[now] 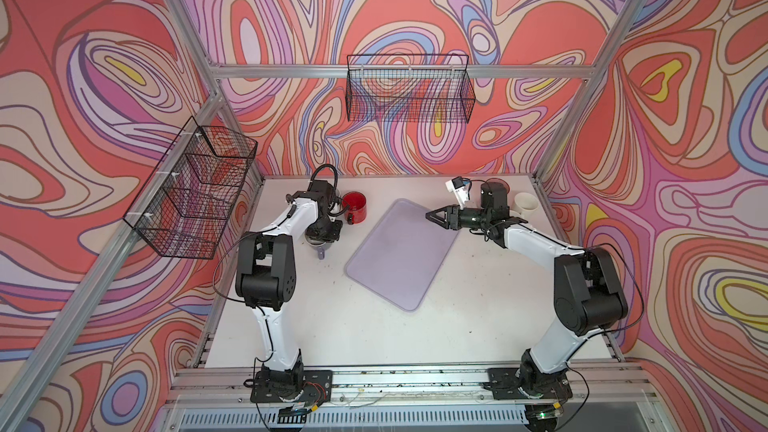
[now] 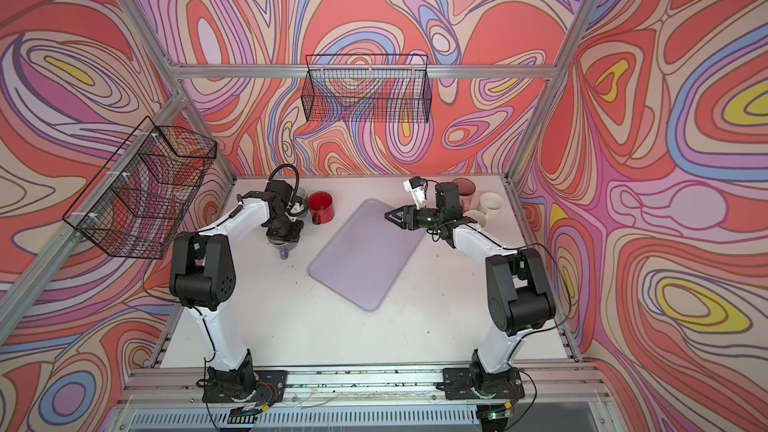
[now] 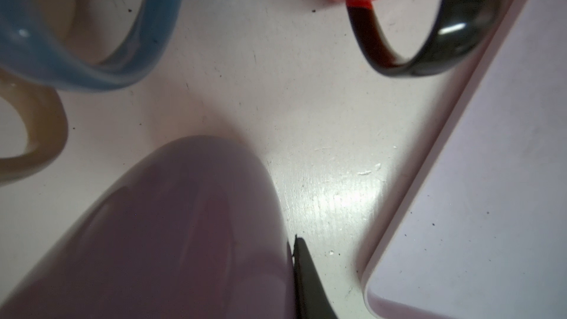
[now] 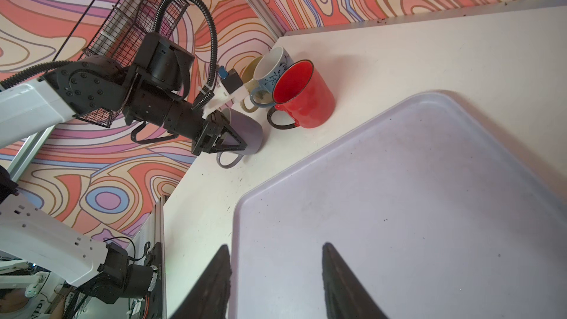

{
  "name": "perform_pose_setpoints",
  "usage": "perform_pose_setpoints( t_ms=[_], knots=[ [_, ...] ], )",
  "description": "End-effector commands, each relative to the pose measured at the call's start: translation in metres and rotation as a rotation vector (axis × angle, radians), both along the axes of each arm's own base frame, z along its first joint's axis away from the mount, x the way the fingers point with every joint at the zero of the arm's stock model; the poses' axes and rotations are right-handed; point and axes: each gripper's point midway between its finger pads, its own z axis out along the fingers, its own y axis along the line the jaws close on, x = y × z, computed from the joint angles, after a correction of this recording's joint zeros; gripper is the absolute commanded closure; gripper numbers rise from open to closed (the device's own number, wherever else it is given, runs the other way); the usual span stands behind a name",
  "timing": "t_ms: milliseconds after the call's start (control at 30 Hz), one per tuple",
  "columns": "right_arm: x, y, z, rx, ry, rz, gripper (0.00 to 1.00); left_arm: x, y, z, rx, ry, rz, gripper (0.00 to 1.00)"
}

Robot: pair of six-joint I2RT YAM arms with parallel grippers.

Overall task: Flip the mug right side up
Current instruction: 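Set the lavender mug upright beside the blue mug and open the left gripper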

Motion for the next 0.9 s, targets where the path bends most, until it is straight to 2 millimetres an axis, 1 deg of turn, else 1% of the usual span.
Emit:
perform_pose_setpoints(
  t_ms=[0, 67, 300, 567, 667, 867],
  knots=[
    [0.0008, -0.0016, -0.0013, 0.005, -0.007, -0.001, 0.51, 0.0102, 0.0033, 0.0055, 0.016, -0.023, -0.015, 1.0],
    [0.0015, -0.0025, -0.002, 0.005, -0.005, -0.004, 0.5, 0.0103, 0.0031, 0.0038, 0.015, -0.02, -0.014, 1.0],
    [0.0001, -0.0029, -0.0027, 0.005, -0.004, -0.004, 0.5, 0.0111, 0.0044, 0.0024, 0.022, -0.024, -0.009, 0.89],
    [0.0005, -0.0048, -0.0028, 0.006, -0.002, -0.009, 0.5, 0.0107, 0.004, 0.0007, 0.019, -0.021, -0.01, 0.84],
    [0.0002, -0.0046, -0.0035, 0.006, 0.0, -0.007, 0.5, 0.0116, 0.0037, 0.0028, 0.017, -0.031, -0.01, 0.81],
    [0.0, -0.0045, -0.0036, 0.007, 0.0, -0.006, 0.5, 0.0138, 0.0044, 0.01, 0.02, -0.054, -0.009, 0.8]
  ],
)
